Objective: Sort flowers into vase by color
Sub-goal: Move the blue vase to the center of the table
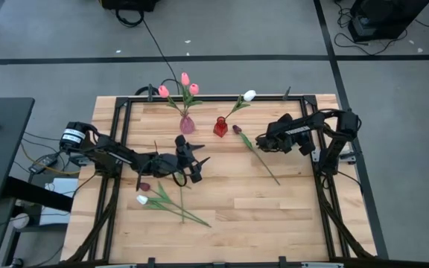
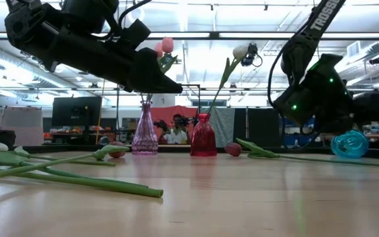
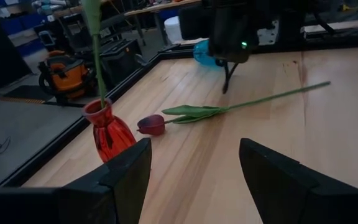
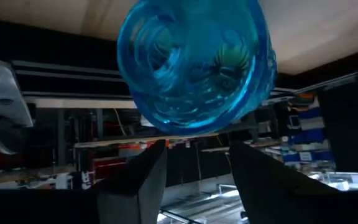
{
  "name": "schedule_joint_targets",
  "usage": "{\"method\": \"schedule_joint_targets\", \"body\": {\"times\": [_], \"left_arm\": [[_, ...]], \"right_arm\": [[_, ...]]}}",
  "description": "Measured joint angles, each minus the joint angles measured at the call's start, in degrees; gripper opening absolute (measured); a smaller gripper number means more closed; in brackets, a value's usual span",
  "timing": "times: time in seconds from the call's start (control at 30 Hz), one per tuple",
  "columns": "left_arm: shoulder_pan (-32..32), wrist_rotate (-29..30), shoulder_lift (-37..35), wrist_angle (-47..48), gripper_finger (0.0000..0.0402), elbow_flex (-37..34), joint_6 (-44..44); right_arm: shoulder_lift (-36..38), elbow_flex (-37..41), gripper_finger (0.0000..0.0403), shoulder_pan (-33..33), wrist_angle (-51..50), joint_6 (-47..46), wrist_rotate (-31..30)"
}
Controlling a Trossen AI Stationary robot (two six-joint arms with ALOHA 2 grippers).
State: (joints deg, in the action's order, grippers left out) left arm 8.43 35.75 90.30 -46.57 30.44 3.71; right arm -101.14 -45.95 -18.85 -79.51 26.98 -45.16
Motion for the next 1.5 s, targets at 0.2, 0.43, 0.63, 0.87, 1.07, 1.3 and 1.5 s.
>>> {"method": "schedule_joint_targets", "body": {"times": [0.2,0.43,0.63,0.87,1.07,1.3,1.5], "left_arm": [[0.4,0.0,0.0,-0.2,0.0249,0.0,0.8],[0.4,0.0,0.0,-0.3,0.0249,0.0,0.8],[0.4,0.0,0.0,-0.2,0.0249,0.0,0.9],[0.4,0.0,0.0,-1.9,0.0249,0.0,3.7],[0.4,0.0,0.0,-1.8,0.0249,0.0,3.7],[0.4,0.0,0.0,-1.9,0.0249,0.0,3.7],[0.4,0.0,0.0,-1.8,0.0249,0.0,3.6]], "right_arm": [[0.0,0.0,0.0275,-0.1,-0.4,-0.2,3.2],[0.0,1.2,0.0393,1.0,5.9,5.5,1.2],[0.0,6.6,0.0373,1.7,11.3,14.0,0.8],[0.1,9.1,0.0351,2.2,16.6,17.4,-2.5],[-0.1,9.0,0.0336,2.5,22.1,23.0,-2.8],[-0.1,5.4,0.0283,5.0,21.9,23.2,-1.5],[-0.1,4.9,0.022,5.2,22.8,24.1,-0.2]]}}
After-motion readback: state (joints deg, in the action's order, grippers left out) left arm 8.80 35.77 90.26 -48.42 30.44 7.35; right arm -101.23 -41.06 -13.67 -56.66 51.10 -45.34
